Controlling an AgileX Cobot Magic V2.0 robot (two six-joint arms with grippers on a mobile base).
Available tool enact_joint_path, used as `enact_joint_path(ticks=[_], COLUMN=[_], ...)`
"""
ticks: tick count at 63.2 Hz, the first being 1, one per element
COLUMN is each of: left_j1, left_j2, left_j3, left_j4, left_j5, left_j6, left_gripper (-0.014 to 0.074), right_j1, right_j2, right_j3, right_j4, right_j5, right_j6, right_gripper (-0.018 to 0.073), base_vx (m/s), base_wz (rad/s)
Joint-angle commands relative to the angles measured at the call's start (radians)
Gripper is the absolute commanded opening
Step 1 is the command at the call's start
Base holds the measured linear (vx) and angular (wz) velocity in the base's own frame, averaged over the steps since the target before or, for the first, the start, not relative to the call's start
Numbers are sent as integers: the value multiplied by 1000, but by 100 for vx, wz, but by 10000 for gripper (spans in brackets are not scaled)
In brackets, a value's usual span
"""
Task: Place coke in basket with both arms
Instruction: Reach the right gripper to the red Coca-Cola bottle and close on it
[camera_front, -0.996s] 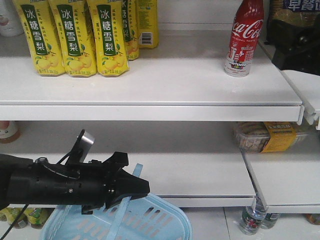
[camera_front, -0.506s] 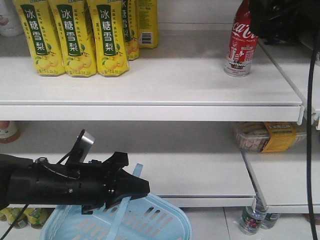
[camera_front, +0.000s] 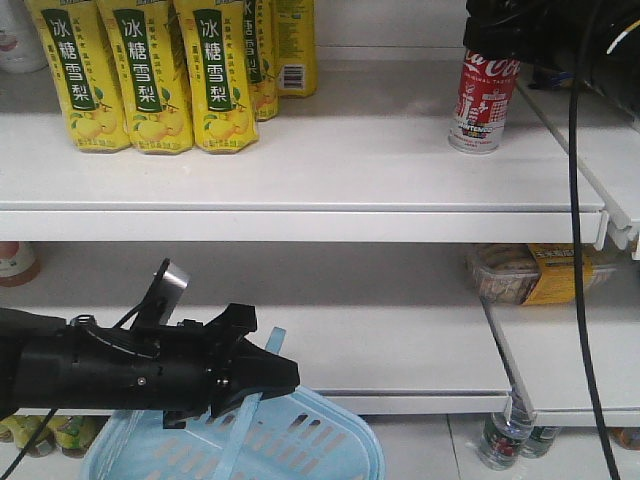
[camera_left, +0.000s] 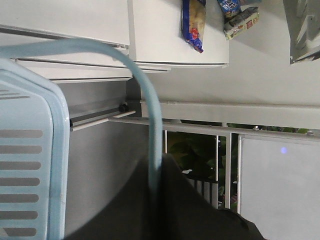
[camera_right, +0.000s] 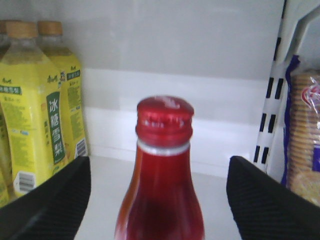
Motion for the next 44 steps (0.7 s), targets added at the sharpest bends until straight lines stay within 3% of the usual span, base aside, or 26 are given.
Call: enact_joint_path(ticks=[1, 11, 17, 23, 34, 44], left_j1=[-4, -4, -4, -4, -4, -4], left_j2=[-40, -40, -40, -40, -40, -40], left_j3=[-24, -24, -24, -24, -24, -24], left_j4=[-73, -73, -73, -73, -73, -74], left_j5=[56, 56, 56, 56, 56, 56], left_j6=[0, 0, 0, 0, 0, 0], left_gripper=[-6, -6, -6, -6, -6, -6], right_j1=[2, 1, 1, 1, 1, 1], right_j2=[-5, 34, 45, 45, 34, 23], right_j3=[-61, -90, -91, -90, -90, -89], right_j4=[-7, -7, -6, 12, 30, 27], right_j5=[-83, -88, -87, -69, -15, 52], right_j6=[-5, -5, -5, -5, -5, -6], right_gripper=[549, 544, 496, 370, -8, -11], base_vx=[0, 0, 0, 0, 0, 0], base_wz=[0, 0, 0, 0, 0, 0])
